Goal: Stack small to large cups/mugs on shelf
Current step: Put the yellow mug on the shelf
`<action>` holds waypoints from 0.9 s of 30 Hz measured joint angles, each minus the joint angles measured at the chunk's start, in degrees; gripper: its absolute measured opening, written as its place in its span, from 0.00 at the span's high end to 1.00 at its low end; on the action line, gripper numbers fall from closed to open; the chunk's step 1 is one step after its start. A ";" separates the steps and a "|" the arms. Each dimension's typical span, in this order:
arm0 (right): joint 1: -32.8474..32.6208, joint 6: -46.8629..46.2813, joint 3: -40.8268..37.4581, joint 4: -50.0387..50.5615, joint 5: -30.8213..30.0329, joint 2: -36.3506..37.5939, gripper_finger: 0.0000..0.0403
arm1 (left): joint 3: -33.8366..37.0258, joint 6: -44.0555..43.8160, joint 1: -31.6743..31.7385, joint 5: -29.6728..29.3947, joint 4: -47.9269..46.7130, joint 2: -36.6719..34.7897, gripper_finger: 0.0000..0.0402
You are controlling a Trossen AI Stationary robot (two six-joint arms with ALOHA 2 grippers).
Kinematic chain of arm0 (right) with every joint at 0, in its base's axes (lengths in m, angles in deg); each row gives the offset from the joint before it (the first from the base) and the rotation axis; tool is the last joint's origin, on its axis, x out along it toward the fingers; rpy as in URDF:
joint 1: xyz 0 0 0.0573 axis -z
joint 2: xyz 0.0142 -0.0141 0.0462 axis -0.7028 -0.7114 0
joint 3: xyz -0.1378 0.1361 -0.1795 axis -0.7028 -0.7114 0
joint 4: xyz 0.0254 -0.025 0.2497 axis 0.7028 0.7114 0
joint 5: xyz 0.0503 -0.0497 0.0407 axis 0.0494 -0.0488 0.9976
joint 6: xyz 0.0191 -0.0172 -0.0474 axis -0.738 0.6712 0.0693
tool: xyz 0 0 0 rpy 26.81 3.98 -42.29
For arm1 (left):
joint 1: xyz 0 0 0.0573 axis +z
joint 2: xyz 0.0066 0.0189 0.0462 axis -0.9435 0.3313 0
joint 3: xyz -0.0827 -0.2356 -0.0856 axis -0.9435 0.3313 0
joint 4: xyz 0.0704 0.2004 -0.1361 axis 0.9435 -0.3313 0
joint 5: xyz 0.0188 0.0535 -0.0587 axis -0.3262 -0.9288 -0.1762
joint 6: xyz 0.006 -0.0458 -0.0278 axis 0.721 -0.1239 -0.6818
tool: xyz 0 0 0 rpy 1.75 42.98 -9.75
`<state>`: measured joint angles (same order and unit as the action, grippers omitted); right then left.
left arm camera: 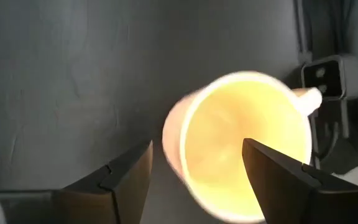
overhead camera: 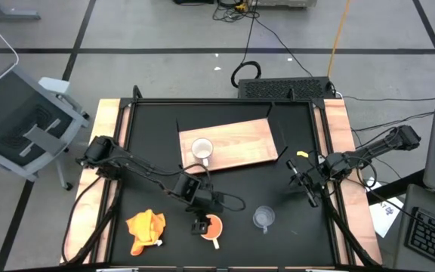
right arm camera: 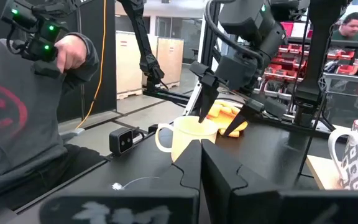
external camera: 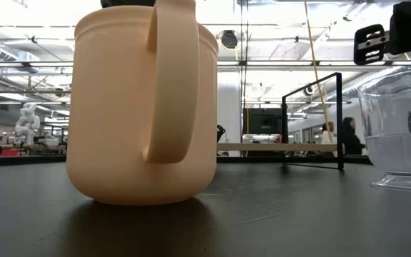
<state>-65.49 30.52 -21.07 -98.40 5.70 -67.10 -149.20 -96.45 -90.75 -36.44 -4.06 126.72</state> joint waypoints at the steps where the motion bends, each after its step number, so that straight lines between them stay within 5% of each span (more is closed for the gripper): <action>1: 0.00 -0.12 0.00 0.00 0.00 -0.03 1.00 | -0.04 0.23 -0.02 -0.37 0.01 0.08 0.38; 15: 0.00 -0.17 0.00 -0.02 -0.03 -0.07 1.00 | 0.02 0.58 -0.02 -1.19 -0.47 1.03 0.38; 27: 0.00 -0.17 0.00 -0.02 -0.05 -0.07 1.00 | 0.02 0.13 -0.02 -1.45 -0.04 1.03 0.64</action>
<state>-65.49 30.35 -21.07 -98.42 5.65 -67.16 -149.18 -96.32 -90.77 -37.89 -4.10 127.74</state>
